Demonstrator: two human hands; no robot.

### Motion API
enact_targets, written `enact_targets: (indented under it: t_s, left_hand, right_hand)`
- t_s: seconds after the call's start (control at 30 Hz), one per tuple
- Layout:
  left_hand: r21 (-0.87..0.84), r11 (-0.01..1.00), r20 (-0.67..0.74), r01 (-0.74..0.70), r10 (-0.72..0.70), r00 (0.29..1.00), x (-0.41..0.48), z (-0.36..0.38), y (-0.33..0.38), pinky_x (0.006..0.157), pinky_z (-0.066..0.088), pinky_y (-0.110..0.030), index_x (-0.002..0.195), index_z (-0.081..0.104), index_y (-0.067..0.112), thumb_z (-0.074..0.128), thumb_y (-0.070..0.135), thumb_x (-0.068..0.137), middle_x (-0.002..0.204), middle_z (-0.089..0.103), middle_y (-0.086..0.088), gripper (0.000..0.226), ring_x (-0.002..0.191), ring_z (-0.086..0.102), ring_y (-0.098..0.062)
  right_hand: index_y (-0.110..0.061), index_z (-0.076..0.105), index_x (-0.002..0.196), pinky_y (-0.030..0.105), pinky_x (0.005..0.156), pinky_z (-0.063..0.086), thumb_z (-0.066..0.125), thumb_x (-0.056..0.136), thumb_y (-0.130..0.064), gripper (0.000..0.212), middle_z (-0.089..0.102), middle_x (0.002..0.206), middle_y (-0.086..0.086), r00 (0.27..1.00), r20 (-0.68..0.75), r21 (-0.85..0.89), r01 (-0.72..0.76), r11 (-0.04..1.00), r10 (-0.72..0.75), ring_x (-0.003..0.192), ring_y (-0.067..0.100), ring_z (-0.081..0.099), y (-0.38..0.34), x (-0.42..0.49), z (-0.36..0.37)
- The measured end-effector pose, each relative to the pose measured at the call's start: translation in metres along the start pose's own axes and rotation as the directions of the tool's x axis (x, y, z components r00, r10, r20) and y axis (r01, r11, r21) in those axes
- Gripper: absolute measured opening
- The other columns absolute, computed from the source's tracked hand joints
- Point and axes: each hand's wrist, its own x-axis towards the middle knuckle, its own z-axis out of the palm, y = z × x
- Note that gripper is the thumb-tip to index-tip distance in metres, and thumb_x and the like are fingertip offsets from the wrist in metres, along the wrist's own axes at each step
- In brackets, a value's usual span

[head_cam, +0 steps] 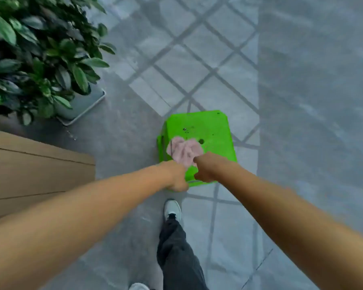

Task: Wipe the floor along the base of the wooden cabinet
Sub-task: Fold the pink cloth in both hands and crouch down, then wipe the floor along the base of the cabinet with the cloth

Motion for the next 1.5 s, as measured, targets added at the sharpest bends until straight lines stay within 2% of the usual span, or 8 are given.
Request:
enact_targets:
  t_s: [0.2,0.47,0.7,0.97,1.17,1.27,1.37,1.5]
  left_hand:
    - [-0.306,0.952,-0.369,-0.021,-0.099,0.924,0.135,0.047,-0.045,0.092,0.048,-0.056,0.151,0.008,0.027,0.073,0.035,0.078,0.156,0.013,-0.014,0.098,0.124,0.048,-0.051]
    - [-0.610,0.702,-0.647,-0.369,-0.171,0.743,0.196,0.125,-0.091,0.084,0.048,-0.039,0.115,0.055,0.008,0.067,0.010,0.068,0.119,0.043,-0.016,0.049,0.097,0.056,-0.031]
    - [-0.876,0.468,-0.310,-0.119,-0.357,0.881,0.134,0.204,-0.189,0.057,0.036,-0.031,0.094,0.057,0.017,0.067,0.025,0.070,0.090,0.071,-0.012,0.027,0.085,0.063,-0.036]
    - [-0.948,0.234,0.069,0.214,-0.506,0.860,0.121,0.358,-0.359,0.076,0.054,-0.043,0.091,0.071,0.006,0.070,0.047,0.056,0.101,0.074,-0.027,0.053,0.096,0.069,-0.040]
    - [-0.976,-0.216,0.113,-0.029,-0.616,0.779,0.228,0.424,-0.453,0.043,0.055,-0.025,0.101,0.066,0.012,0.072,0.029,0.083,0.097,0.071,-0.010,0.026,0.063,0.067,-0.009]
    - [-0.917,-0.345,0.083,-0.200,-0.657,0.749,0.291,0.436,-0.491,0.053,0.056,-0.025,0.098,0.062,0.019,0.066,0.025,0.089,0.096,0.069,-0.008,0.011,0.067,0.067,-0.012]
    - [-0.954,-0.246,0.039,-0.170,-0.665,0.746,0.323,0.460,-0.519,0.077,0.052,-0.031,0.121,0.063,0.021,0.072,0.023,0.083,0.116,0.072,-0.004,0.039,0.098,0.068,-0.018]
    - [-0.939,0.271,-0.095,0.211,-0.795,0.600,0.296,0.520,-0.516,0.103,0.047,-0.040,0.130,0.058,0.012,0.075,0.024,0.079,0.133,0.063,-0.014,0.055,0.121,0.059,-0.031]
  right_hand:
    - [-0.008,0.040,0.139,0.043,0.097,0.047,0.072,0.081,-0.031,0.070,0.048,0.135,0.025,0.976,-0.194,0.338,-0.030,0.941,0.101,0.117,0.043,0.055,0.040,0.117,0.067]
    - [-0.005,0.057,0.120,0.030,0.087,0.038,0.072,0.062,-0.012,0.060,0.057,0.124,0.020,0.818,-0.545,0.415,0.074,0.907,0.183,0.111,0.035,0.055,0.013,0.184,0.129]
    - [-0.006,0.071,0.105,0.031,0.075,0.040,0.072,0.065,-0.005,0.040,0.070,0.098,0.019,0.944,-0.330,0.320,0.141,0.937,-0.029,0.090,0.035,0.062,-0.104,0.191,0.165]
    - [-0.007,0.070,0.095,0.030,0.066,0.034,0.070,0.079,-0.023,0.022,0.072,0.092,0.014,0.935,0.053,0.156,0.340,0.927,-0.352,0.088,0.035,0.061,-0.251,0.311,0.286]
    - [-0.016,0.052,0.069,0.032,0.068,0.038,0.064,0.083,-0.022,0.019,0.069,0.102,0.019,0.900,0.054,-0.025,0.435,0.900,-0.433,0.080,0.036,0.052,-0.306,0.477,0.329]
    - [-0.012,0.058,0.105,0.038,0.084,0.049,0.059,0.088,-0.022,0.020,0.059,0.119,0.022,0.960,-0.138,0.093,0.258,0.962,-0.245,0.108,0.042,0.059,-0.316,0.557,0.357]
    - [-0.014,0.046,0.128,0.044,0.101,0.044,0.064,0.084,-0.026,0.050,0.044,0.134,0.020,0.971,-0.188,0.152,0.178,0.972,-0.149,0.121,0.044,0.050,-0.322,0.595,0.404]
    - [-0.009,0.036,0.134,0.048,0.101,0.041,0.066,0.084,-0.023,0.059,0.035,0.138,0.018,0.901,-0.254,-0.078,0.342,0.936,-0.350,0.126,0.041,0.036,-0.334,0.600,0.425]
